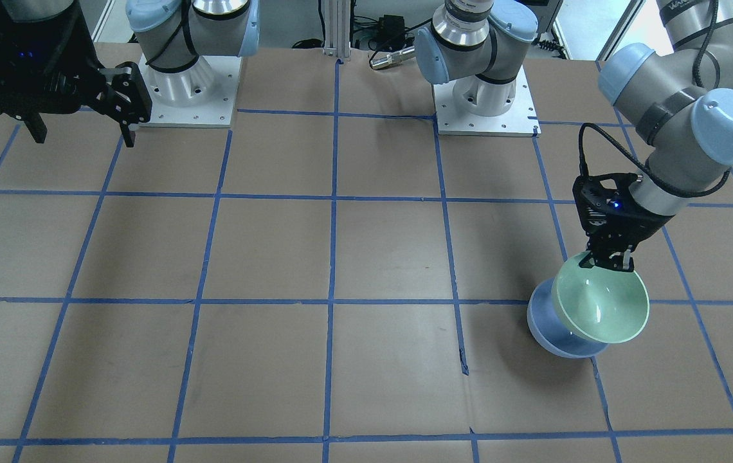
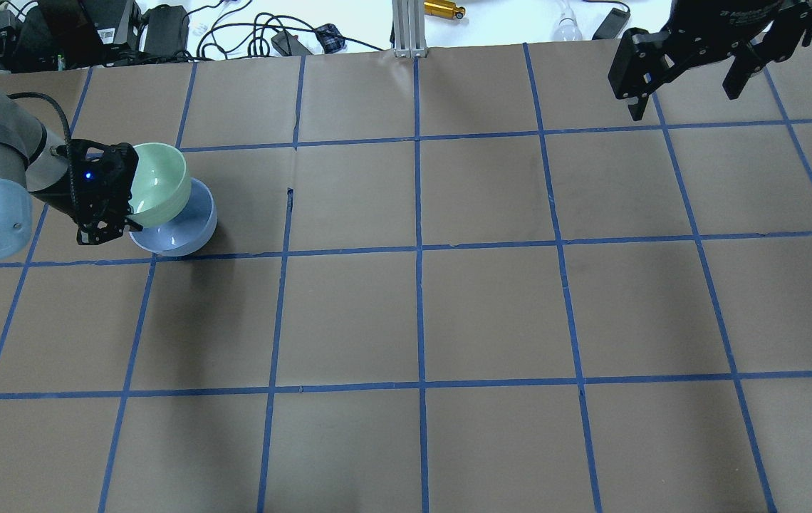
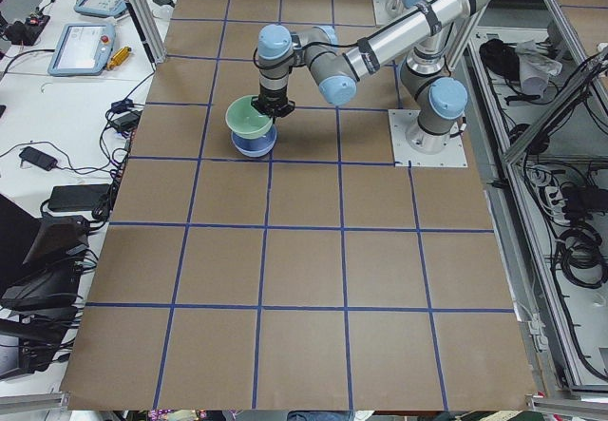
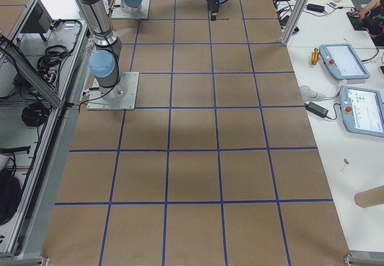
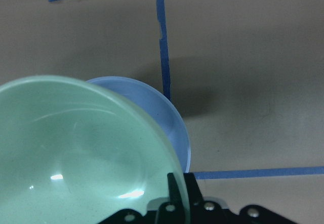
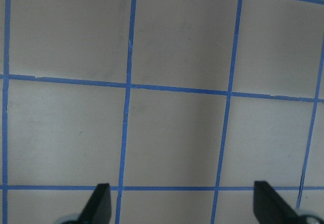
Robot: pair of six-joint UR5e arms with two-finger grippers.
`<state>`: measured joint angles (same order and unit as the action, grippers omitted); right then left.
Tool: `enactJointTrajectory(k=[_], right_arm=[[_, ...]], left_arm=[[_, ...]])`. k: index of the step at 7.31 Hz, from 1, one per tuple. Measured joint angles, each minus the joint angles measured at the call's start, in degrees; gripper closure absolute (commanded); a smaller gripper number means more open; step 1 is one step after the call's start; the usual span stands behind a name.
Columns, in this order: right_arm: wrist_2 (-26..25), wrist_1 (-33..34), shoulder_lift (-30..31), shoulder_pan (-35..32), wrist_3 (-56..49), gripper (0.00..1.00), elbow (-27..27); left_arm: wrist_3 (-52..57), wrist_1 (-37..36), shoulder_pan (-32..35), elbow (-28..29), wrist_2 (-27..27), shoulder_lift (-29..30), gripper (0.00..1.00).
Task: Stack green bowl on blue bowl
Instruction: 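Lower the green bowl into the blue bowl with the left gripper, then open the left gripper and raise it off the stacked bowls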
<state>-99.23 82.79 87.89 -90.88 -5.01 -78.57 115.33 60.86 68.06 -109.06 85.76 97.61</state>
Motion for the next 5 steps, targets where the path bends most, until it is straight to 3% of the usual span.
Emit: enactJointTrajectory(k=[5], right_arm=[[0.0,0.0,0.0,0.0,0.0,0.0,0.0]], left_arm=[[-8.22,0.58,0.17,0.54,0.3,-0.4,0.0]])
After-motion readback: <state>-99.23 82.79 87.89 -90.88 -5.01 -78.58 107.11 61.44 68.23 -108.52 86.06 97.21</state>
